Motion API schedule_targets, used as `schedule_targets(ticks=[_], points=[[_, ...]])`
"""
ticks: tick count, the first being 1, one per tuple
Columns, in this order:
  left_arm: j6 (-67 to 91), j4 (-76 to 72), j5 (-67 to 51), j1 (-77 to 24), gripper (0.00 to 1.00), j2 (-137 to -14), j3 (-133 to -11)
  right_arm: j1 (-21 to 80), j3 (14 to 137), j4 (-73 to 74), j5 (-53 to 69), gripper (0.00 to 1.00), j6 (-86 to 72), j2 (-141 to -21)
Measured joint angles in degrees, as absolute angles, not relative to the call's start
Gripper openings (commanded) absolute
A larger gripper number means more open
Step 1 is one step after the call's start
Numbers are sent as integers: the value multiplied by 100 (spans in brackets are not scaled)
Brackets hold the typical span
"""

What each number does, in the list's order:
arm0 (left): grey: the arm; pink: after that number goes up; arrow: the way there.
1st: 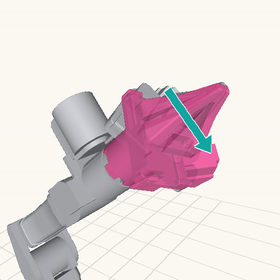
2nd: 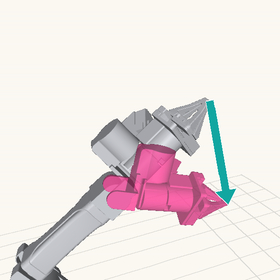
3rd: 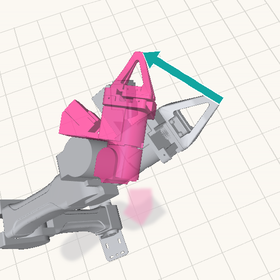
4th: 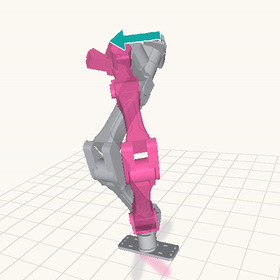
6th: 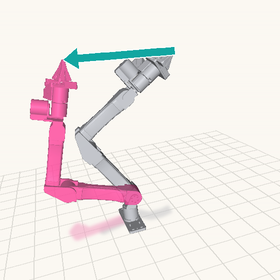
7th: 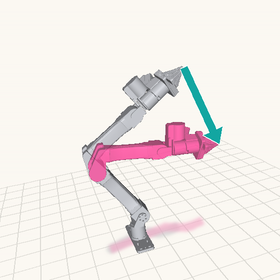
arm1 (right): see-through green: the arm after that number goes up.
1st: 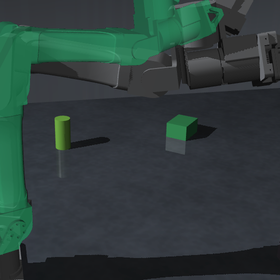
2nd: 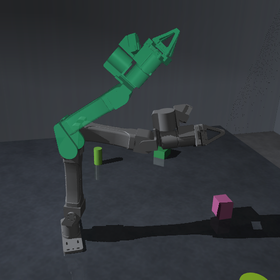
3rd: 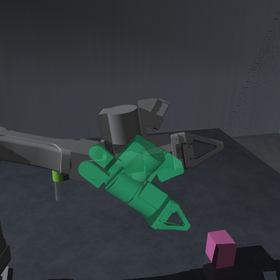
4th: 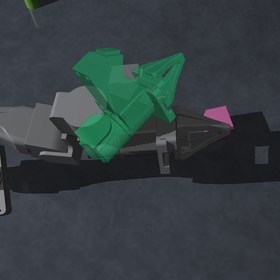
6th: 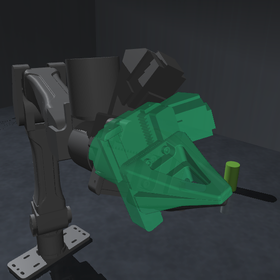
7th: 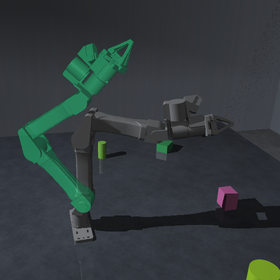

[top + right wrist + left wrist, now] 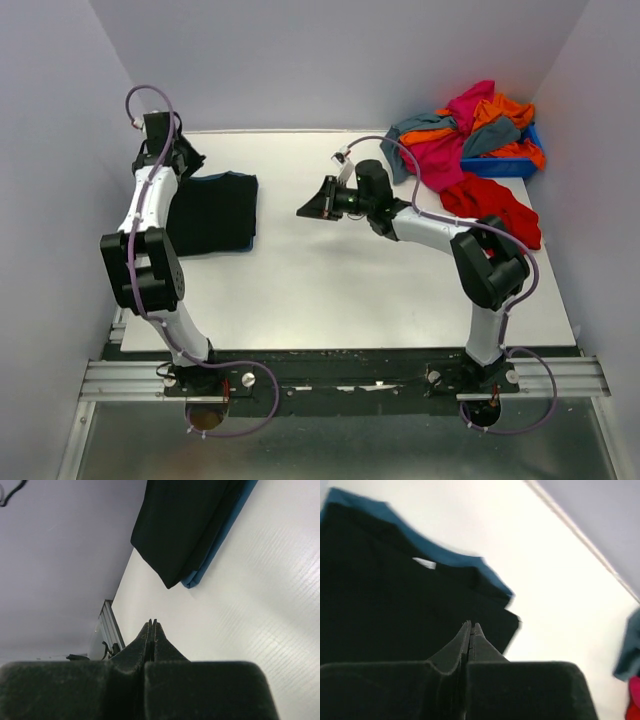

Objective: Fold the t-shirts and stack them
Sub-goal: Put the neatly folded tshirt into the corner of the board with both arms

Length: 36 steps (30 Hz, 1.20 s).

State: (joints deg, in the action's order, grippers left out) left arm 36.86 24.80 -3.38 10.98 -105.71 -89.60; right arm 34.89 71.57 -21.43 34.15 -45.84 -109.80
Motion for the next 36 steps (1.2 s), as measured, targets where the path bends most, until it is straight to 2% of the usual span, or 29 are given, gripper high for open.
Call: schedule_targets(ticks=[5,16,23,28,36], points=[[3767,2047,-327,458,0,-10119,-8851,3402,6960,-2178,3380,1,-4539,-10862],[4018,1938,-412,8,0,-12210,-9142,3249,6705,-2283,3116,1,-4390,-10637],[4051,1896,-558,30,0,-12339,-9279,3205,6687,-2309,3094,1,-4392,-10637],[3872,2248,-370,25,0,-11699,-9129,3203,6687,-2324,3094,1,-4394,-10637],[3776,1975,-69,27,0,-8941,-7441,3201,6687,-2386,3096,1,-4392,-10637]])
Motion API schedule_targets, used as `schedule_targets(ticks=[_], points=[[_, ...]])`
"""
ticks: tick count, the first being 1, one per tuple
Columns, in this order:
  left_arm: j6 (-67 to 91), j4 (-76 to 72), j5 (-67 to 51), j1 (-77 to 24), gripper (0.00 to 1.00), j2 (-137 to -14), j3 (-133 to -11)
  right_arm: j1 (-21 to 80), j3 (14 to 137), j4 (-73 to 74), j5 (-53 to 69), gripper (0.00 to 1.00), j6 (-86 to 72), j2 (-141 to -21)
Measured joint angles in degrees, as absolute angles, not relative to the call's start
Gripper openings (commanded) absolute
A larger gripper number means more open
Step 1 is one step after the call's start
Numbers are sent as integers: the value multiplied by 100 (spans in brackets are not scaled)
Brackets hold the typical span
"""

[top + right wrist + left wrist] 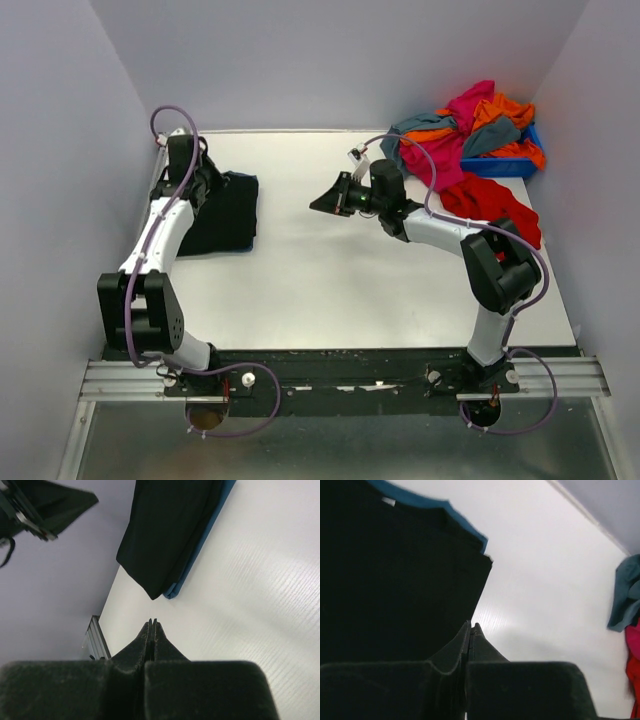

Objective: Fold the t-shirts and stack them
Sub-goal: Put the neatly folded tshirt into the corner of the board with both arms

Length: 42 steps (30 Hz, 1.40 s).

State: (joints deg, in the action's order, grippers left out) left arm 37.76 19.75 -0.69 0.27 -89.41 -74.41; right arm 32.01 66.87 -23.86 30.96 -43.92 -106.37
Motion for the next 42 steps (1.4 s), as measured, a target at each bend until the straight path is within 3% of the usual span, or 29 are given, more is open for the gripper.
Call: schedule_targets(ticks=[7,12,24,36,42], points=[[3809,1909,-309,25,0,-8532,-5896,3186,6687,-2394,3098,1,-4399,-10637],[3824,1824,-462,25,0,-8761,-5612,3186,6687,-2394,3100,1,-4401,-10637],[4014,1227,-906,38,0,-9684,-5522,3148,6687,-2394,3140,1,-4429,-10639],[3754,2025,-674,644,0,-8042,-5933,3111,6687,-2458,3269,1,-4569,-10674],[3793,1892,-770,755,0,-8501,-5666,3100,6687,-2495,3297,1,-4652,-10707]])
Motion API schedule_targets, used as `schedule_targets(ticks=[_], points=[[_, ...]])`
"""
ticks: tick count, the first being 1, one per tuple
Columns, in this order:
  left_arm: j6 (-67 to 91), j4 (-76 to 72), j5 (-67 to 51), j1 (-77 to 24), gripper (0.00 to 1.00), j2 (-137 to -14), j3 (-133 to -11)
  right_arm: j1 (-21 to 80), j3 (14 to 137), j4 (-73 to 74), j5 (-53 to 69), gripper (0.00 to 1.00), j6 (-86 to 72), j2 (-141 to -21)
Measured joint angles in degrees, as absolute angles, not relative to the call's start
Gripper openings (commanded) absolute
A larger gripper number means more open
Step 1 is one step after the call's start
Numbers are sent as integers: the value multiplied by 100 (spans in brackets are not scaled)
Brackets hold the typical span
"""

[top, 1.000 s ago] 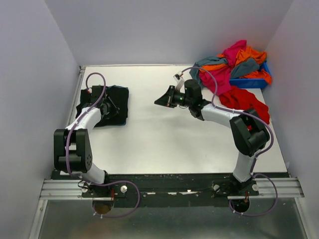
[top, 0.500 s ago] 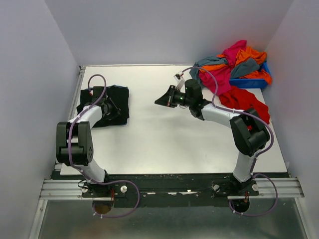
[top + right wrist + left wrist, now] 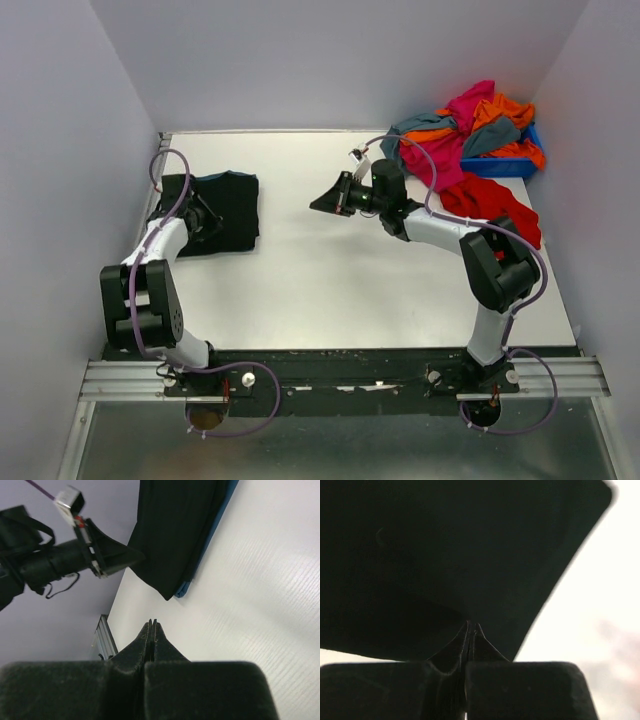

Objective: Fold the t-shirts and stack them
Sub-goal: Put the neatly folded tshirt into the corner of the board with both arms

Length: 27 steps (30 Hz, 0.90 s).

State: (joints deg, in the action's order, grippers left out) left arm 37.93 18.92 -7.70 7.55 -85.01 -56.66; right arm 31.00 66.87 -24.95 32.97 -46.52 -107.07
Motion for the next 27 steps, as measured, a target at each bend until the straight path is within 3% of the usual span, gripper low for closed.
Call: schedule_targets(ticks=[8,14,17,19,22,25,27], points=[[4136,1634,-937,1125,0,-9356,-5223,3063,6678,-2574,3336,1,-4672,-10707],[4139,1752,-854,1118,0,-9321,-5356,3026,6667,-2609,3367,1,-4713,-10709],[4108,1811,-792,1118,9,-8746,-5273,3015,6646,-2641,3374,2,-4711,-10709],[4086,1782,-792,1087,10,-8191,-5229,2998,6602,-2661,3371,15,-4705,-10707],[4056,1649,-762,766,19,-7323,-5192,2969,6403,-2698,3323,55,-4678,-10634],[4051,1422,-714,102,38,-6851,-5170,2853,5905,-2668,3186,97,-4705,-10267],[4062,1221,-703,-410,51,-6705,-5052,2639,5389,-2655,3094,100,-4709,-9730]])
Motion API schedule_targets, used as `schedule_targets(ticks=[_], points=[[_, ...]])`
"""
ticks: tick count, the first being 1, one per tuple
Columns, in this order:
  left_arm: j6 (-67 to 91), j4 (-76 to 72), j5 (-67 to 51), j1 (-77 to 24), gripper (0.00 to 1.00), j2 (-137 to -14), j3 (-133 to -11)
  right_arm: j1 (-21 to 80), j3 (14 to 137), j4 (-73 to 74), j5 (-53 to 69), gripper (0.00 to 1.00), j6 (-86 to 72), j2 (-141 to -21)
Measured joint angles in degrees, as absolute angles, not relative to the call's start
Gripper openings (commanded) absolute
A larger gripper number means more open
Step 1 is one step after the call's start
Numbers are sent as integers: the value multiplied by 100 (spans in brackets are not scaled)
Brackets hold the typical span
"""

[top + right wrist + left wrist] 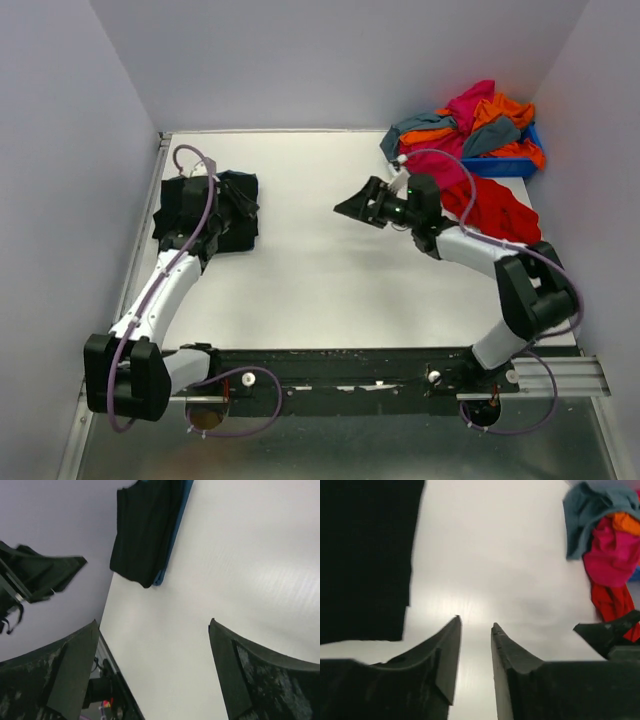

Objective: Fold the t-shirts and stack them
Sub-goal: Put the neatly folded tshirt into the corner of the board with both arms

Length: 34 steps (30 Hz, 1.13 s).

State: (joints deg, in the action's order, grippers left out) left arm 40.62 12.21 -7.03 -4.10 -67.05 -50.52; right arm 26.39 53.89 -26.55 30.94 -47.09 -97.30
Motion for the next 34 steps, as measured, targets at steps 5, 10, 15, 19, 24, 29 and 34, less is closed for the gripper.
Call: schedule_targets(ticks=[5,10,15,19,24,29,34], points=[[4112,762,-320,-1695,99,-6733,-4423,2086,4322,-2237,2571,100,-4543,-7970],[3997,338,191,-2637,99,-7159,-4261,2056,3538,-1500,1796,100,-3972,-6075],[3605,-390,432,-2891,99,-7369,-4056,2067,2477,-779,650,100,-3437,-4018],[3345,-1050,427,-2899,99,-7203,-3452,2067,1802,-296,-248,100,-3162,-2628],[3234,-1557,204,-2899,99,-7046,-3006,2067,1308,40,-1024,100,-3050,-1852],[3210,-1841,30,-2899,99,-6858,-2950,2067,1284,180,-1363,100,-3033,-1796],[3057,-1905,47,-2899,99,-6348,-2864,2067,1282,242,-1485,100,-3037,-1841]])
